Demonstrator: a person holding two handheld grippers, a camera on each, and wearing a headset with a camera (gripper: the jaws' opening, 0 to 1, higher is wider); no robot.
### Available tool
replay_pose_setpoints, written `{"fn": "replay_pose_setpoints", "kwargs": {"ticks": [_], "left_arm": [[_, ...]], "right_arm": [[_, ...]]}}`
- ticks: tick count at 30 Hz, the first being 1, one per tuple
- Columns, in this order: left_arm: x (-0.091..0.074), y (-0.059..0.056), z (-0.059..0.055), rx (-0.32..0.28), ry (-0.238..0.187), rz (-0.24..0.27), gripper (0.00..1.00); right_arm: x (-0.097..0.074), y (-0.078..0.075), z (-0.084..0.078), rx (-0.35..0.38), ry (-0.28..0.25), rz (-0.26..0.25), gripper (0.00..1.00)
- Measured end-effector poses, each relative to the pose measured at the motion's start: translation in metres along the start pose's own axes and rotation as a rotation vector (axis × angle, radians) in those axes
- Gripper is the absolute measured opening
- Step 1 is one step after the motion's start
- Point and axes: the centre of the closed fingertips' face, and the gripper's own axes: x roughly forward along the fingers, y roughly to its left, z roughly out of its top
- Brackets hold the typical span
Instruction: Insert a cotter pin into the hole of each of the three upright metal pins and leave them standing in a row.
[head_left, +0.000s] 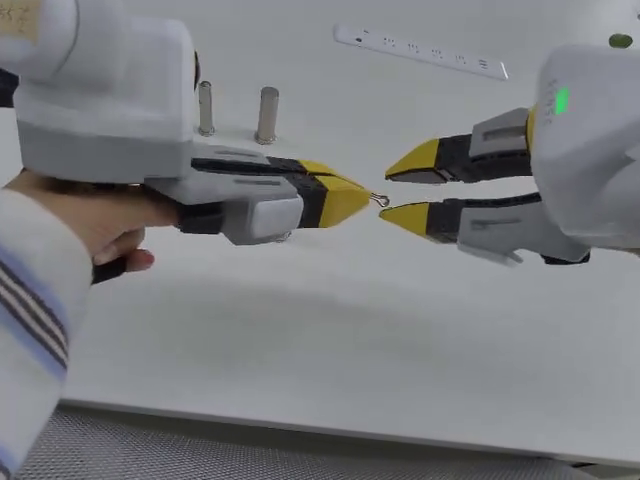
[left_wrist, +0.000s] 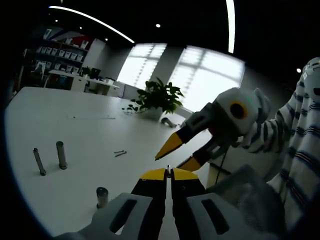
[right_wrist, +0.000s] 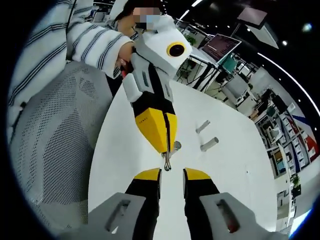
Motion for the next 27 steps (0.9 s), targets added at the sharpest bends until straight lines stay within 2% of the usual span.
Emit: {"fn": "replay_pose_setpoints", "kwargs": {"ticks": [1, 2, 4, 6, 9, 11, 13, 15, 20, 23, 27], "left_arm": [[0.0, -0.001, 0.001, 0.01, -0.006, -0.006, 0.0], [-0.001, -0.004, 0.004, 0.018, -0.021, -0.015, 0.0], [-0.002, -0.009, 0.009, 0.083, -0.035, -0.03, 0.0], [-0.003, -0.012, 0.011, 0.144, -0.032, -0.039, 0.0], [-0.003, -0.017, 0.013, 0.204, -0.027, -0.055, 0.0], [-0.003, -0.02, 0.01, 0.236, -0.005, -0.068, 0.0], [-0.002, -0.02, 0.005, 0.295, 0.024, -0.08, 0.0], [-0.002, -0.021, 0.003, 0.338, 0.033, -0.092, 0.0], [0.0, -0.028, 0.001, 0.335, 0.021, -0.12, 0.0], [0.002, -0.029, -0.004, 0.373, 0.043, -0.128, 0.0], [0.003, -0.029, -0.008, 0.383, 0.05, -0.139, 0.0]], "right_arm": [[0.0, 0.002, 0.001, 0.018, -0.01, 0.01, 0.12], [0.0, 0.006, 0.004, 0.068, -0.034, 0.039, 0.12], [-0.002, 0.012, 0.01, 0.189, -0.088, 0.103, 0.14], [-0.004, 0.009, 0.013, 0.209, -0.115, 0.1, 0.14], [-0.007, 0.011, 0.013, 0.234, -0.126, 0.131, 0.1], [-0.006, 0.013, 0.011, 0.266, -0.137, 0.154, 0.1], [-0.006, 0.016, 0.012, 0.27, -0.138, 0.162, 0.09], [-0.006, 0.021, 0.014, 0.272, -0.136, 0.173, 0.05], [-0.006, 0.033, 0.013, 0.271, -0.122, 0.207, 0.01], [-0.007, 0.036, 0.012, 0.27, -0.12, 0.215, 0.0], [-0.007, 0.042, 0.014, 0.273, -0.118, 0.228, 0.0]]}}
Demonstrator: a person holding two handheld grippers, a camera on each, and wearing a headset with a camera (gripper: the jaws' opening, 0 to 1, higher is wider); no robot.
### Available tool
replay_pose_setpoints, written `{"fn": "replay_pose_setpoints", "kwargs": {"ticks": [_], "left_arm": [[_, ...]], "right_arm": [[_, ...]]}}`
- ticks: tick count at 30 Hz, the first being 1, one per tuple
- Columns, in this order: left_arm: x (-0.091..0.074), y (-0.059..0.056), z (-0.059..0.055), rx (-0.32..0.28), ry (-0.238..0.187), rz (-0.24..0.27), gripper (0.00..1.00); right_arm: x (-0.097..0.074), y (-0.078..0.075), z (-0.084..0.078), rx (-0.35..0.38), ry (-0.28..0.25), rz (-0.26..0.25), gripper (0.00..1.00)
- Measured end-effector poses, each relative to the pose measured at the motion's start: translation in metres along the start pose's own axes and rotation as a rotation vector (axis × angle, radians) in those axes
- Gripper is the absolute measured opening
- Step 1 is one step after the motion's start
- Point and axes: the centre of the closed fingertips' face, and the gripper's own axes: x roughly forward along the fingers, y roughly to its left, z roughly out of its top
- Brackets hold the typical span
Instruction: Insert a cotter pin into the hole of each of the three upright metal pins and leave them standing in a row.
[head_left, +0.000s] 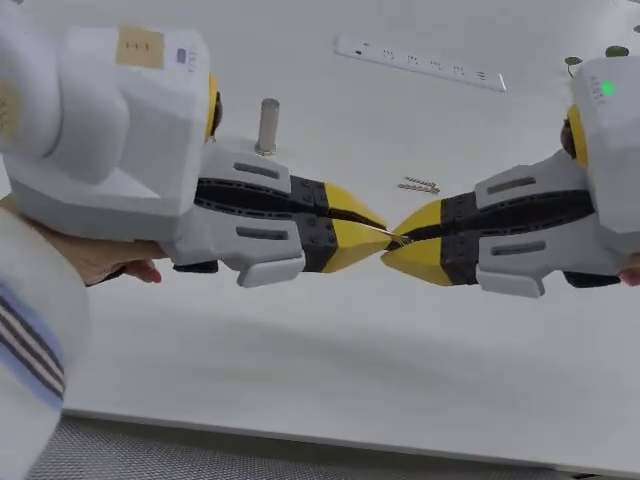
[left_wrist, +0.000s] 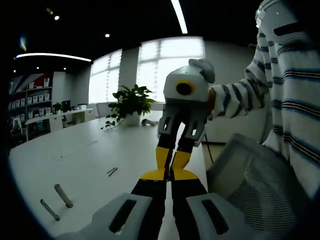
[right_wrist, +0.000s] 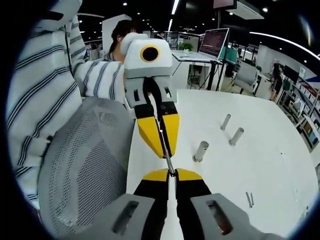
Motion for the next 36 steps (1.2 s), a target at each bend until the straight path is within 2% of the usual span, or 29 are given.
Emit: {"fn": "replay_pose_setpoints", "kwargs": {"ticks": [3, 10, 13, 17, 19, 23, 27, 30, 32, 34, 36], "left_arm": [[0.001, -0.002, -0.004, 0.031, 0.017, -0.012, 0.0], [0.002, -0.005, -0.013, 0.051, 0.061, -0.05, 0.0], [0.007, -0.013, -0.013, 0.072, 0.086, -0.068, 0.0], [0.009, -0.016, -0.016, 0.095, 0.105, -0.088, 0.0], [0.01, -0.017, -0.017, 0.133, 0.112, -0.102, 0.0], [0.011, -0.018, -0.018, 0.121, 0.119, -0.106, 0.0], [0.009, -0.011, -0.02, 0.095, 0.12, -0.102, 0.0], [0.006, -0.005, -0.024, 0.087, 0.138, -0.082, 0.01], [0.003, -0.002, -0.026, 0.039, 0.145, -0.075, 0.01], [0.007, -0.002, -0.021, 0.047, 0.14, -0.052, 0.03], [-0.003, 0.012, -0.024, 0.036, 0.134, -0.026, 0.09]], "right_arm": [[0.0, 0.003, -0.001, 0.011, 0.003, 0.012, 0.0], [0.004, 0.012, -0.003, -0.013, 0.027, 0.058, 0.0], [0.005, 0.013, -0.005, -0.021, 0.038, 0.069, 0.0], [0.006, 0.013, -0.01, 0.003, 0.052, 0.085, 0.0], [0.006, 0.014, -0.013, 0.02, 0.065, 0.092, 0.0], [0.004, 0.013, -0.015, -0.012, 0.08, 0.094, 0.0], [0.003, 0.011, -0.014, -0.02, 0.083, 0.09, 0.0], [0.001, 0.006, -0.014, -0.015, 0.081, 0.074, 0.0], [0.001, 0.003, -0.014, -0.009, 0.079, 0.067, 0.0], [0.002, 0.0, -0.014, -0.003, 0.081, 0.059, 0.0], [0.003, -0.006, -0.016, 0.001, 0.087, 0.047, 0.0]]}}
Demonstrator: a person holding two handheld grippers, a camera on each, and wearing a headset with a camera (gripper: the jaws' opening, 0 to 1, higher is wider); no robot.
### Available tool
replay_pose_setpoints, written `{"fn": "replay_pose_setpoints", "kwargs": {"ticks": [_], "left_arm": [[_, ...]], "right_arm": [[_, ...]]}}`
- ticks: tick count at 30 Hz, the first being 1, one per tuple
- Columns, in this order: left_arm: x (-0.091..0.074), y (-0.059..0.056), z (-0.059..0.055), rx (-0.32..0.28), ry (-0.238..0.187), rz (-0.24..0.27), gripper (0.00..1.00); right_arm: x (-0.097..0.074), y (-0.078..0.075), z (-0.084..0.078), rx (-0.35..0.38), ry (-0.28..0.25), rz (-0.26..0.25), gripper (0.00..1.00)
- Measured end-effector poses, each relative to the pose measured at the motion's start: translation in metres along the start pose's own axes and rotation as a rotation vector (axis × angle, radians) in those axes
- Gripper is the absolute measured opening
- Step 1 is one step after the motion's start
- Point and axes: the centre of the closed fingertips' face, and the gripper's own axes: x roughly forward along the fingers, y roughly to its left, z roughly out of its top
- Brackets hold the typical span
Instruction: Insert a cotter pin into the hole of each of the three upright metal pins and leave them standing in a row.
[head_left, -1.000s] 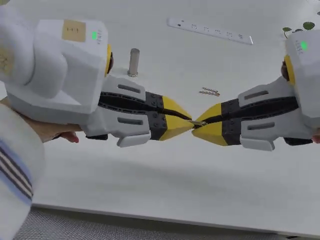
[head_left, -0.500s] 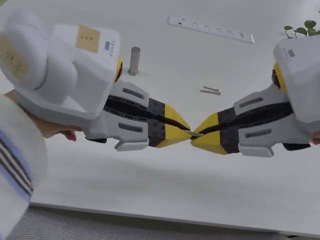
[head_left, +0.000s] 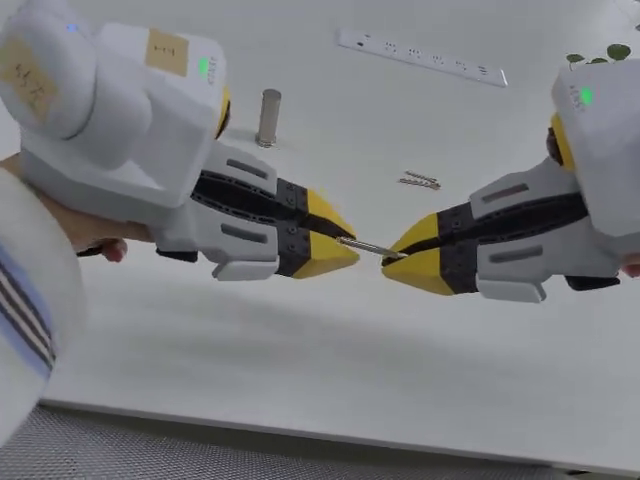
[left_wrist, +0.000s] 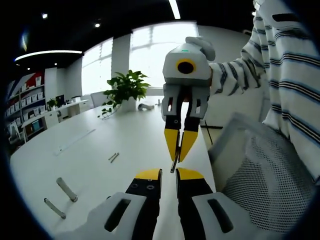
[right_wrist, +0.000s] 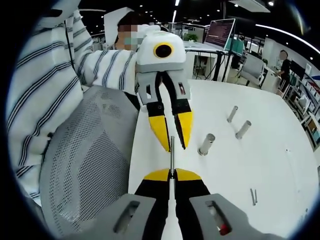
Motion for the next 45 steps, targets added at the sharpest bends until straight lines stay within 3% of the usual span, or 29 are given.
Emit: {"fn": "replay_pose_setpoints", "kwargs": {"ticks": [3, 5, 9, 17, 27, 36, 45], "left_arm": [[-0.01, 0.013, -0.002, -0.008, -0.012, 0.032, 0.13], [-0.019, 0.027, -0.004, -0.04, -0.024, 0.073, 0.14], [-0.027, 0.049, -0.018, -0.05, 0.009, 0.134, 0.2], [-0.03, 0.071, -0.04, -0.097, 0.072, 0.156, 0.24], [-0.021, 0.082, -0.054, -0.114, 0.116, 0.133, 0.24], [-0.012, 0.087, -0.068, -0.117, 0.194, 0.132, 0.21], [-0.01, 0.091, -0.069, -0.089, 0.203, 0.118, 0.11]], "right_arm": [[0.002, -0.007, -0.003, -0.006, 0.011, -0.015, 0.0], [0.005, -0.017, -0.006, -0.002, 0.015, -0.03, 0.0], [0.012, -0.033, -0.01, 0.011, 0.028, -0.06, 0.0], [0.03, -0.054, -0.022, 0.024, 0.052, -0.073, 0.0], [0.047, -0.068, -0.027, 0.009, 0.088, -0.041, 0.0], [0.057, -0.073, -0.029, -0.009, 0.097, -0.008, 0.0], [0.062, -0.078, -0.029, 0.001, 0.096, 0.002, 0.0]]}}
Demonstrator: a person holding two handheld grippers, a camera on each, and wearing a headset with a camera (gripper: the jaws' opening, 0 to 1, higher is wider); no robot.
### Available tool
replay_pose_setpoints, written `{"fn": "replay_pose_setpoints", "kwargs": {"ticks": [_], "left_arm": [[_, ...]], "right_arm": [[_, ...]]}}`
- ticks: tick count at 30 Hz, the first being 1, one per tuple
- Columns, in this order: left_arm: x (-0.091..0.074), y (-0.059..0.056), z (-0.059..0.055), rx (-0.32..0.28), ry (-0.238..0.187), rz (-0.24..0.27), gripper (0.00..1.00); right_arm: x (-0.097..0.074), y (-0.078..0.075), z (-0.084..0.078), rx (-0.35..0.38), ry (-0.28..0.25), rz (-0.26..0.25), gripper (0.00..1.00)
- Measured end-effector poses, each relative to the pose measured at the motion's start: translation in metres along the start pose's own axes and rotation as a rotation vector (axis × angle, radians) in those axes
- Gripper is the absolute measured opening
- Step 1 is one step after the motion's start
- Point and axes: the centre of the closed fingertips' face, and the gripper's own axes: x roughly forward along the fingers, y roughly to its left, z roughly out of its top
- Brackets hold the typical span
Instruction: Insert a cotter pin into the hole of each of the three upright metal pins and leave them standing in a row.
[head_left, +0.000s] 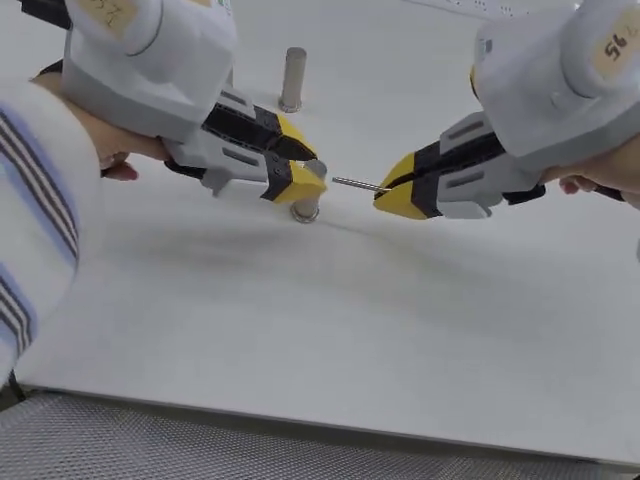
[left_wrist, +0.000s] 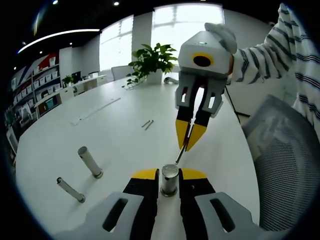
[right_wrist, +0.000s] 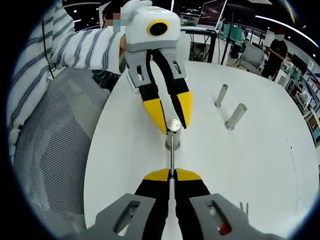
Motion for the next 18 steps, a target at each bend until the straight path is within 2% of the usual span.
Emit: {"fn": "replay_pose_setpoints", "kwargs": {"ticks": [6, 9, 18], "left_arm": [[0.0008, -0.0006, -0.0017, 0.037, 0.012, -0.005, 0.1], [-0.0001, -0.0057, -0.0012, 0.055, 0.019, -0.015, 0.1], [-0.0007, -0.0097, -0.0016, 0.059, 0.024, -0.018, 0.1]], "right_arm": [[0.0017, -0.0004, 0.0021, 0.01, -0.008, -0.003, 0.0], [0.0032, 0.0004, 0.0049, 0.014, -0.019, -0.002, 0.0], [0.0066, 0.0035, 0.0061, -0.011, 0.001, 0.001, 0.0]]}}
